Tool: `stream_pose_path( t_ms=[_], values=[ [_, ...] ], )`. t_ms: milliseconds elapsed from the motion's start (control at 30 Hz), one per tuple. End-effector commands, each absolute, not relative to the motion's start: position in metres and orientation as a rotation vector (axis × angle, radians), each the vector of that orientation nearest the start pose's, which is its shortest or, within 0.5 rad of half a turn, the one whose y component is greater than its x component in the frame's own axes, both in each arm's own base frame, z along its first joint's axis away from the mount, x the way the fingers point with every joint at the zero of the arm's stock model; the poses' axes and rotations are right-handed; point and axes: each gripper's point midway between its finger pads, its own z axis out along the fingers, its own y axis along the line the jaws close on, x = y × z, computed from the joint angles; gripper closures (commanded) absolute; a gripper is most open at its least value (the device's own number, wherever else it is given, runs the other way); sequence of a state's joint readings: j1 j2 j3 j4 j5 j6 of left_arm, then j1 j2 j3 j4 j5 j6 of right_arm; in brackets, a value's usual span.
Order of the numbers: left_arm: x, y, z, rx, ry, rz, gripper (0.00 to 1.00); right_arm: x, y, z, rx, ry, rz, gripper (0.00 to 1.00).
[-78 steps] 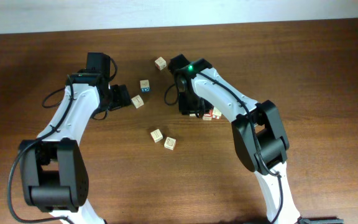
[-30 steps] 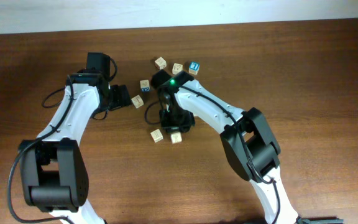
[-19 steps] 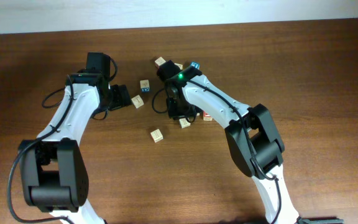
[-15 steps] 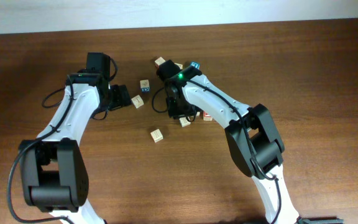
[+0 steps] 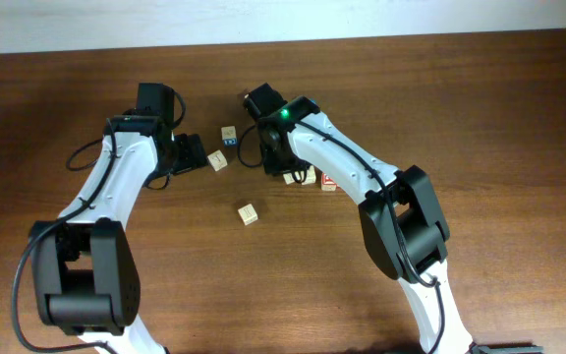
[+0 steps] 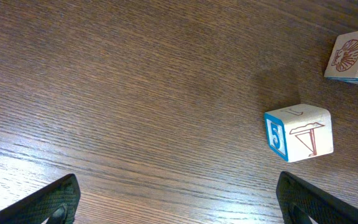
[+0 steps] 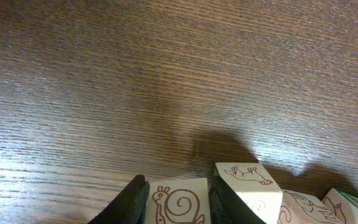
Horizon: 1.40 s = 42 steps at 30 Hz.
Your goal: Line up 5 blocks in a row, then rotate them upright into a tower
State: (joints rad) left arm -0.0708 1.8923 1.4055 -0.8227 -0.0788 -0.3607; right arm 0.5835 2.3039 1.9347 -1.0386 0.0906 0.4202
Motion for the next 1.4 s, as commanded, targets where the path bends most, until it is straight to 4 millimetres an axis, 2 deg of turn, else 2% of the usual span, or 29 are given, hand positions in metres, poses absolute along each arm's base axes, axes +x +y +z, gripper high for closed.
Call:
stream_pose_path(
  t_ms=[0,633,733,800,900,967,1033,1133,1300,1367],
  values=[
    [0.416,-0.016,0.069,-0.448,2.822,0.018,0.01,0.418,0.256,0.038,-0.224,2.930,-0.024,0.69],
    [0.416,-0.016,0.069,-0.448,2.822,0.018,0.01,0.415,0.257,0.028,-0.189,2.945,-0.006,0.63],
    [0.416,-0.016,0.069,-0.448,2.822,0.018,0.01,0.418,0.259,0.029,-0.189,2.932,0.005,0.57],
    [0.416,-0.016,0.069,-0.448,2.822,0.018,0.01,0.421,0.264,0.041,-0.236,2.912,0.030,0.55],
    [0.416,-0.016,0.069,-0.448,2.822,0.018,0.01,0.421,0.277,0.081,-0.286,2.889,0.144,0.53],
    [0.416,-0.016,0.069,-0.448,2.822,0.018,0.01,0.408,0.297,0.102,-0.399,2.897,0.305,0.52],
    [0.416,-0.016,0.069,-0.447,2.822,0.019,0.01,0.390,0.311,0.105,-0.471,2.931,0.398,0.52],
    [0.416,-0.016,0.069,-0.448,2.822,0.018,0.01,0.362,0.321,0.088,-0.545,2.989,0.371,0.51],
    [0.416,-0.016,0.069,-0.447,2.822,0.019,0.01,0.330,0.338,0.054,-0.639,3.024,0.338,0.46],
    [0.416,-0.016,0.069,-0.448,2.822,0.018,0.01,0.325,0.337,0.046,-0.639,3.035,0.327,0.46]
  ],
)
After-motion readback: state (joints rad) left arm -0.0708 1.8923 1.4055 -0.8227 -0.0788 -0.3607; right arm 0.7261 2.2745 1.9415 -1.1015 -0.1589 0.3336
